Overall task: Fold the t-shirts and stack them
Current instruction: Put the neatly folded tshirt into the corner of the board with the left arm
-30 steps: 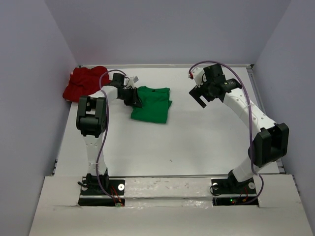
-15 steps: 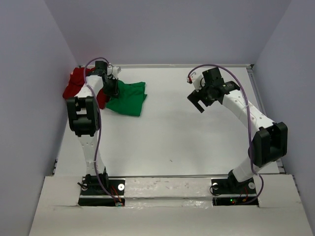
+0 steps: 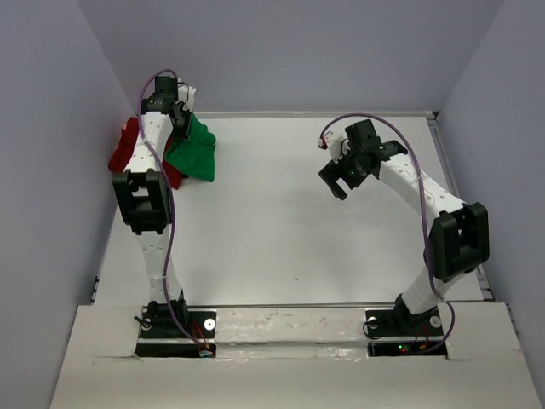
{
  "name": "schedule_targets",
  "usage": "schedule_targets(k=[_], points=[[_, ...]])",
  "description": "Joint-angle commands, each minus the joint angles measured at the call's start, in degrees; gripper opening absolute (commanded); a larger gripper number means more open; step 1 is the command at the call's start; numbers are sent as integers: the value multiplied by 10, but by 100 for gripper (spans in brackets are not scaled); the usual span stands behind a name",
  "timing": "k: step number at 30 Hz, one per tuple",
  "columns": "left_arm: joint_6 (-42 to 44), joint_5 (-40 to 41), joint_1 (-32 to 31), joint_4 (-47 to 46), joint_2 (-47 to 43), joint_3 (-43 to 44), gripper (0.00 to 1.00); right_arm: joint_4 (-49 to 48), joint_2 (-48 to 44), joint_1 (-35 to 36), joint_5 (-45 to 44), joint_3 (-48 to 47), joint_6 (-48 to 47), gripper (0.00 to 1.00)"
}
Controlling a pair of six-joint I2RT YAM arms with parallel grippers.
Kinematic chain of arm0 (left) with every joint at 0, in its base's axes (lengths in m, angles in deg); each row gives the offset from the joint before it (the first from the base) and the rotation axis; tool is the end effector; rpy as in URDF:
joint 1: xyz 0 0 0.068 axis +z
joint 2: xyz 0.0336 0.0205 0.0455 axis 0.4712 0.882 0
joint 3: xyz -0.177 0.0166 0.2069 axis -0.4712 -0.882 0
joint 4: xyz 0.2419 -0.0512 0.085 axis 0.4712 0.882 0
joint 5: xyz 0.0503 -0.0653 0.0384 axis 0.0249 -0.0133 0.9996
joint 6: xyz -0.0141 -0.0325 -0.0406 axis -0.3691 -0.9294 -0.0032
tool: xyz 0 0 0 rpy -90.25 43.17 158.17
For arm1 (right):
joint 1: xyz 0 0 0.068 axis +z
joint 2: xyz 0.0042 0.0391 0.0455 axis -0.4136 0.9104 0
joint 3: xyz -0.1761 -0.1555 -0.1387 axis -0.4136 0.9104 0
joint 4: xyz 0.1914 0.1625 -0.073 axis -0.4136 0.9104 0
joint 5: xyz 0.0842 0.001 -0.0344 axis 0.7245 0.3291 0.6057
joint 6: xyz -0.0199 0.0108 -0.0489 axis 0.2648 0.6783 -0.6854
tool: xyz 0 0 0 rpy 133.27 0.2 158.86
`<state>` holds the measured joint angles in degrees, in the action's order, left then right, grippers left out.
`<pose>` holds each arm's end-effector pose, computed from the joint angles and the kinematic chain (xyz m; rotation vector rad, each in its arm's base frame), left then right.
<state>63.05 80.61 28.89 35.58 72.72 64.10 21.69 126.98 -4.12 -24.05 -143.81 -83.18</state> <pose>0.4927 0.0050 0.3014 0.3759 2.3412 0.0956 0.3318 0.1271 0.2841 -1.0730 2.3343 0.1005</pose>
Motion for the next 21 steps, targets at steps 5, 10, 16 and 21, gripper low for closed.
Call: schedule_targets(k=[5, 10, 16, 21], points=[[35, 63, -1, 46, -15, 20, 0, 4, 16, -1, 27, -6, 6, 100], [45, 70, 0, 42, -33, 13, 0, 10, 24, -1, 27, -16, 5, 100], [55, 69, 5, 50, -44, 28, 0, 13, 29, -1, 27, -14, 6, 100], [66, 74, 14, 68, -34, 66, 0, 15, 34, -1, 23, -17, 7, 100]])
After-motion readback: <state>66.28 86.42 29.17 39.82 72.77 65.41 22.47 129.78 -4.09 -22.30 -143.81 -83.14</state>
